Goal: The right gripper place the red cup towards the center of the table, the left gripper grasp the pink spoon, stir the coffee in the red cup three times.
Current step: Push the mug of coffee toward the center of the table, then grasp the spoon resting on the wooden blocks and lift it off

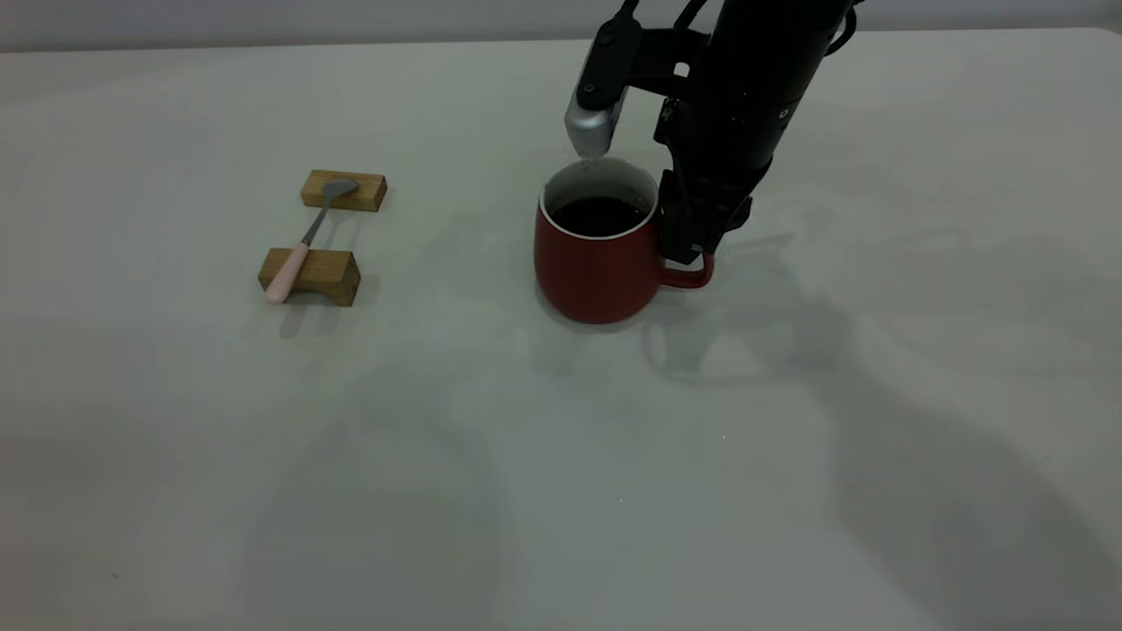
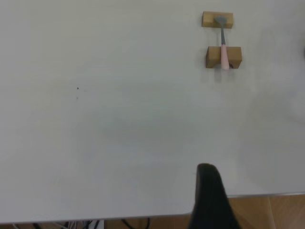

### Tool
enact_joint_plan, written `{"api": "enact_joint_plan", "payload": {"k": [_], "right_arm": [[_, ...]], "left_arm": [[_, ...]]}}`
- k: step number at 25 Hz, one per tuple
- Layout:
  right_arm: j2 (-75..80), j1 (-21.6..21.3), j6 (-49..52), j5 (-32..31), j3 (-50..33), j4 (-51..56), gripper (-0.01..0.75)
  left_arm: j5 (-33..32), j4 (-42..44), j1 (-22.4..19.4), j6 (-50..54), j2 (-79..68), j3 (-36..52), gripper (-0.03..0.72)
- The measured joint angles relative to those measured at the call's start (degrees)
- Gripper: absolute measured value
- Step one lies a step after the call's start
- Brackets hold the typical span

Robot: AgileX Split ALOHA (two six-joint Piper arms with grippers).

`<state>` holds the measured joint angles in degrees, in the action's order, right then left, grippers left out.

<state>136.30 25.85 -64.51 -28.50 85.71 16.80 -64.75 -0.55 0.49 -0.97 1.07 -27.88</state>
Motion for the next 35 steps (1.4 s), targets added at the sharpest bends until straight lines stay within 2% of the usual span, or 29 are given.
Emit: {"api": "enact_joint_plan", "payload": {"k": [8,11,19,26,31,35], "right_arm": [[-0.8,0.0,5.0,-1.1,0.0,-0.6,0.642],[-4.6,-0.1,9.8,-5.2,0.0,-2.8,0.715],[-27.6,-0.2,34.4,-21.6,0.0,-8.6,0.728],[-47.3,-0.4,51.2,-40.4,0.0,-14.4,0.727],[-56.8,-0.5,54.4,-42.1,-3.6,-14.7,0.725],[-66.3,-0.5,54.8,-42.2,-13.4,-14.3,0.725]], "left_arm": [[0.0,0.0,0.0,-0.1,0.0,0.0,0.550],[0.0,0.0,0.0,-0.1,0.0,0.0,0.550],[0.0,0.0,0.0,-0.1,0.0,0.0,0.550],[0.0,0.0,0.0,-0.1,0.0,0.0,0.550],[0.0,0.0,0.0,-0.1,0.0,0.0,0.550],[0.0,0.0,0.0,-0.1,0.0,0.0,0.550]]}}
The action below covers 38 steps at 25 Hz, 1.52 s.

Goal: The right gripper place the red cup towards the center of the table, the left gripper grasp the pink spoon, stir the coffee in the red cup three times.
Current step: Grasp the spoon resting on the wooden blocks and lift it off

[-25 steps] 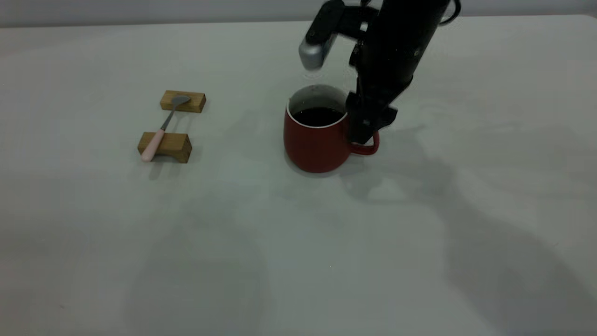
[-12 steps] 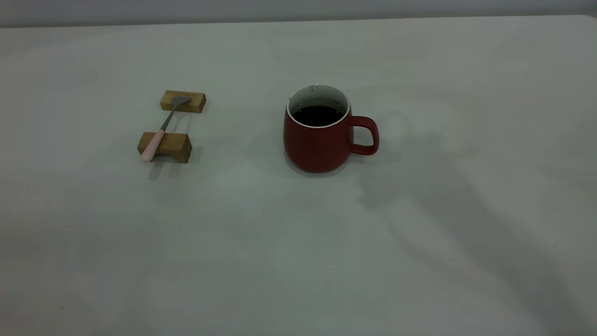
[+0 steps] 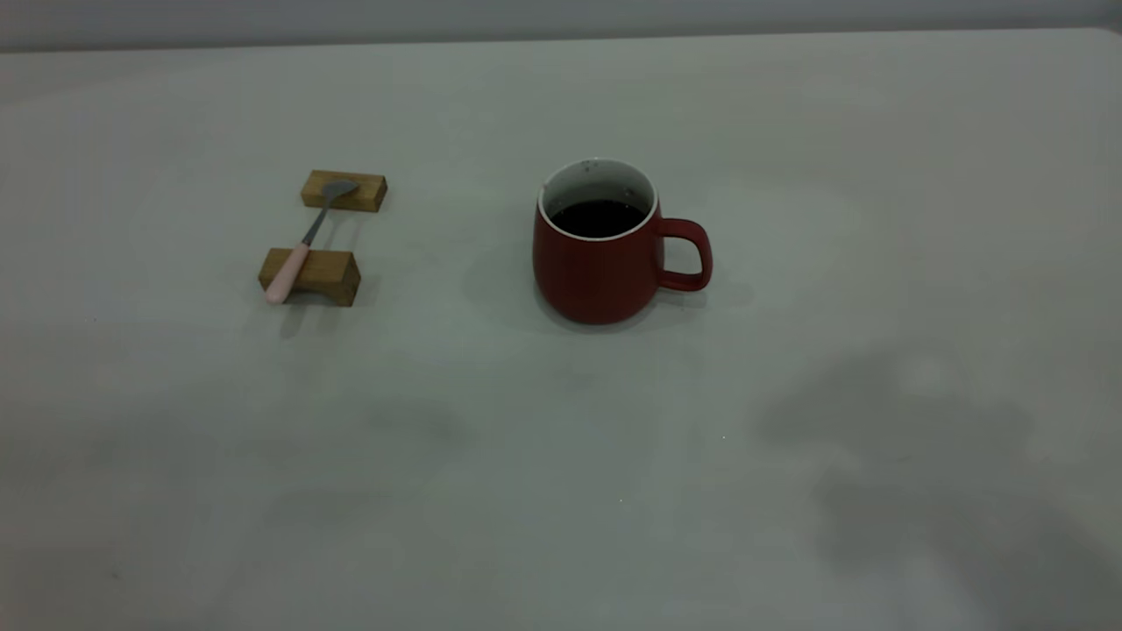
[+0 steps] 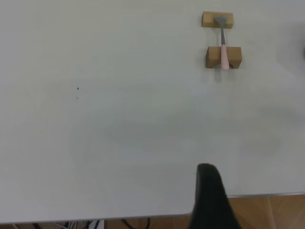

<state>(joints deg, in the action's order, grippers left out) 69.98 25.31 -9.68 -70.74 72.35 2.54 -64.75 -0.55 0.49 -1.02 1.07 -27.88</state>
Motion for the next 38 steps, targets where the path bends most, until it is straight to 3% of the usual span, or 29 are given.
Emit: {"api": "enact_joint_plan", "payload": {"k": [7,14,20,26,31,38], "right_arm": [[-21.4,-0.5,6.0,-0.2,-21.7,0.6,0.713],[-46.3,-10.3,6.8,4.2,-38.3,0.8,0.697],[-60.3,-18.8,6.9,5.9,-43.2,0.5,0.687],[-67.0,-24.2,7.0,6.2,-45.0,-1.0,0.681],[-68.8,-26.8,7.0,6.1,-45.5,-1.1,0.675],[-68.8,-27.0,7.0,6.1,-45.5,-1.1,0.625]], "left_arm": [[0.0,0.0,0.0,0.1,0.0,0.0,0.550],[0.0,0.0,0.0,0.1,0.0,0.0,0.550],[0.0,0.0,0.0,0.1,0.0,0.0,0.550],[0.0,0.0,0.0,0.1,0.0,0.0,0.550],[0.0,0.0,0.0,0.1,0.0,0.0,0.550],[0.0,0.0,0.0,0.0,0.0,0.0,0.550]]}}
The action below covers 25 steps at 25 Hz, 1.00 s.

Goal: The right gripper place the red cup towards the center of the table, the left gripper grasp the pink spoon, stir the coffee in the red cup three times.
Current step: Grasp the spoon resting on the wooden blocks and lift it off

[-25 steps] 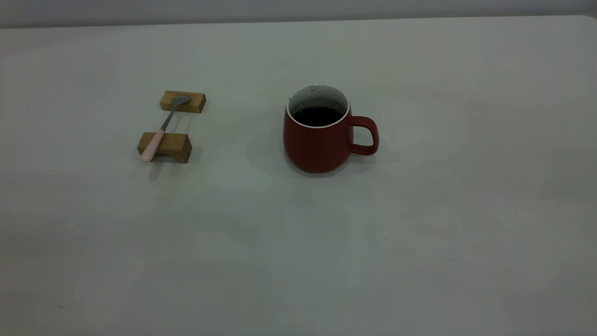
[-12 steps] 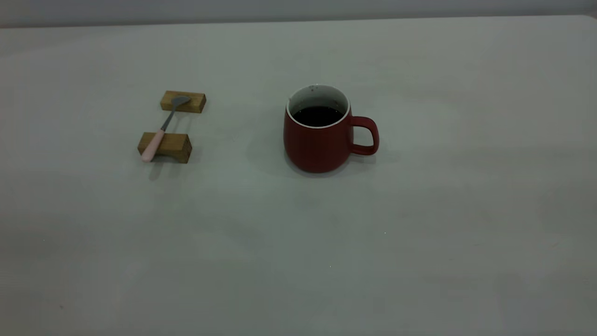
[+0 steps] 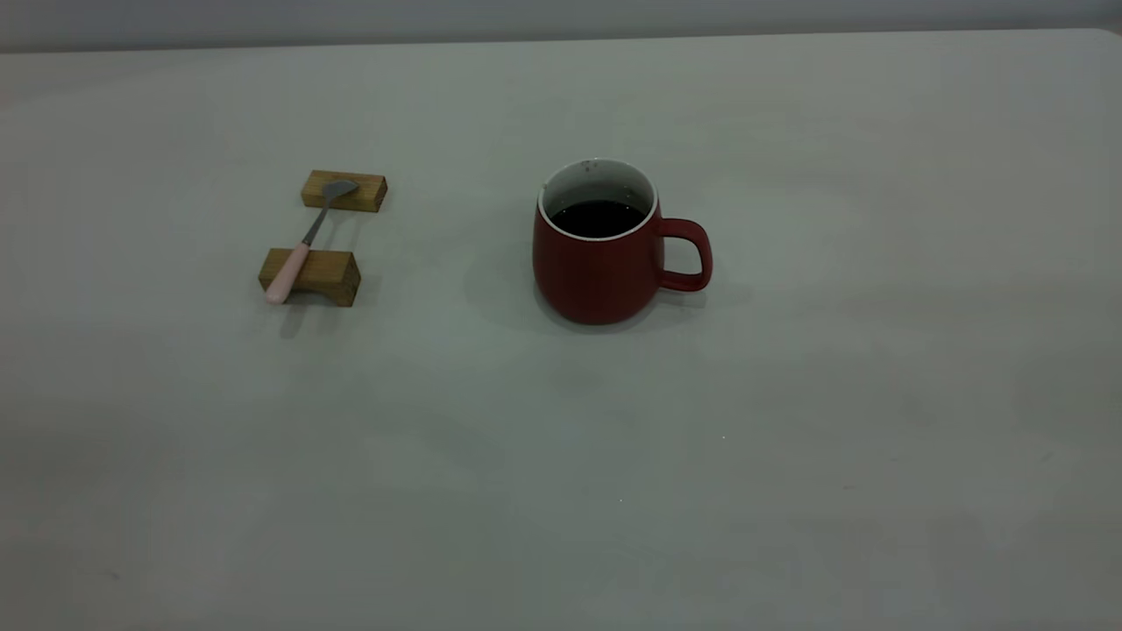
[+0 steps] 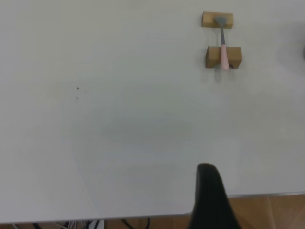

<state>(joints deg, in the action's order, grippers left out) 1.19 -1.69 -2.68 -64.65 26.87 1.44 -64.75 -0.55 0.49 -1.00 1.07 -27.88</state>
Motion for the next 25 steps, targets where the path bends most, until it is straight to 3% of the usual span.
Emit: {"api": "enact_joint_plan", "payload": {"k": [17,21,25], "right_arm": [[0.0,0.0,0.0,0.0,0.0,0.1,0.279],[0.0,0.0,0.0,0.0,0.0,0.1,0.228],[0.0,0.0,0.0,0.0,0.0,0.1,0.222]], "left_arm": [[0.0,0.0,0.0,0.6,0.0,0.0,0.550],[0.4,1.3,0.0,1.8,-2.8,-0.5,0.550],[5.0,2.4,0.0,2.5,-15.2,-3.8,0.566]]}}
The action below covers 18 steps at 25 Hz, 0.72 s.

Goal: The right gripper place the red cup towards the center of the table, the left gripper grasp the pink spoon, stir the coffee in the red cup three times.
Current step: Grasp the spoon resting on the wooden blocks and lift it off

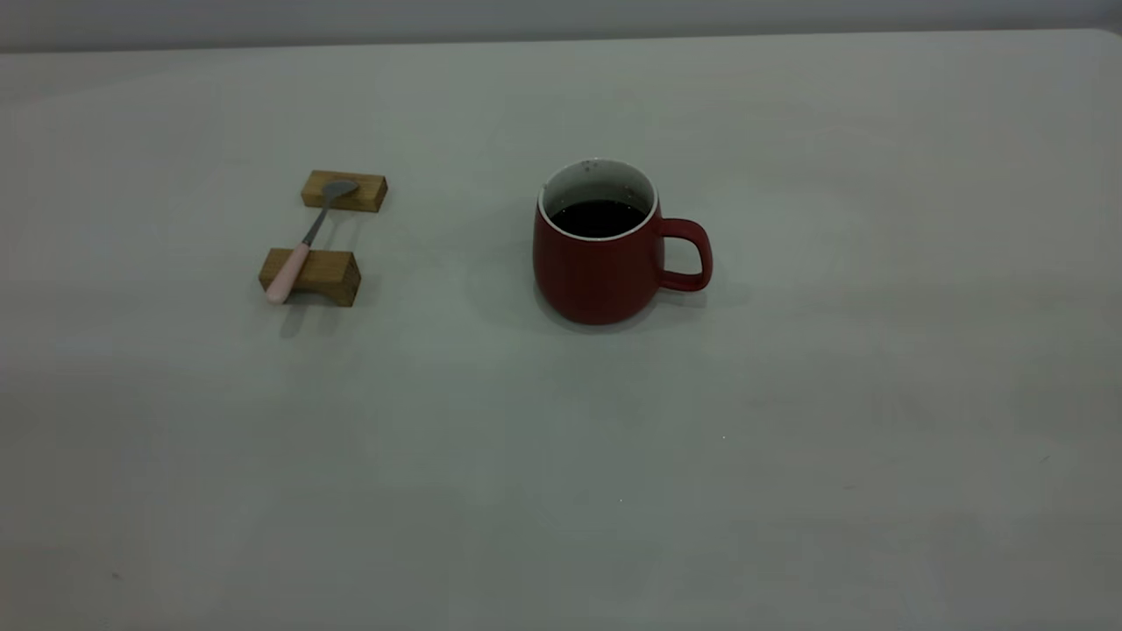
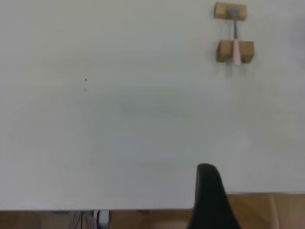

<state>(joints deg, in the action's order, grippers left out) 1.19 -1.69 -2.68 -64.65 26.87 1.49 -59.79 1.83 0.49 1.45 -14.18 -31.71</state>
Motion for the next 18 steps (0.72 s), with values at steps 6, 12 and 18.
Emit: {"api": "enact_joint_plan", "payload": {"k": [6,12,18], "right_arm": [[0.0,0.0,0.0,0.0,0.0,0.0,0.224],[0.0,0.0,0.0,0.0,0.0,0.0,0.231],[0.0,0.0,0.0,0.0,0.0,0.0,0.238]], "left_arm": [[13.2,0.0,0.0,0.5,-26.0,-4.1,0.635],[23.7,-3.2,0.2,1.5,-48.8,-7.9,0.641],[32.4,-4.1,3.4,1.9,-70.5,-13.4,0.641]]}}
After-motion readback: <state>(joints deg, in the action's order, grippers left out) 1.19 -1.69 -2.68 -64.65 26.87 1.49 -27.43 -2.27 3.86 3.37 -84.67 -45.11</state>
